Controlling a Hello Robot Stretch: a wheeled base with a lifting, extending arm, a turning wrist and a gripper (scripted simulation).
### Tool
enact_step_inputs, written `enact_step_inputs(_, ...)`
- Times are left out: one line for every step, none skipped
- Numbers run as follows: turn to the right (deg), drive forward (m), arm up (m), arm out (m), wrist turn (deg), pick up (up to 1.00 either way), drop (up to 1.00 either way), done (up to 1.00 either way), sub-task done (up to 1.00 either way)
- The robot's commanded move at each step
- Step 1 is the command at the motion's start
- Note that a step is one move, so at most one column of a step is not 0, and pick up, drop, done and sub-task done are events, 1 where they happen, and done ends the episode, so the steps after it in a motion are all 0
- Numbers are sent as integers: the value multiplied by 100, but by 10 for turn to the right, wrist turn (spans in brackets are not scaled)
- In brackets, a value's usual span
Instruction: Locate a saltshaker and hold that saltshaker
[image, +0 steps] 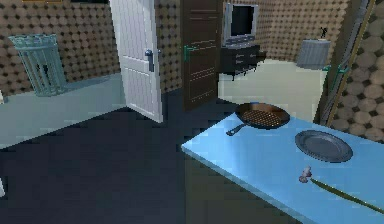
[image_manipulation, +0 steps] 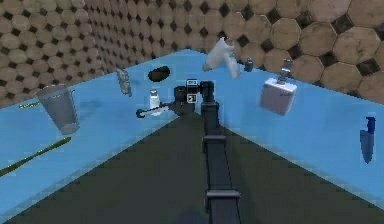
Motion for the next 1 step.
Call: enact_step_inputs(0, 0, 10, 0, 0, 0, 0, 0, 0)
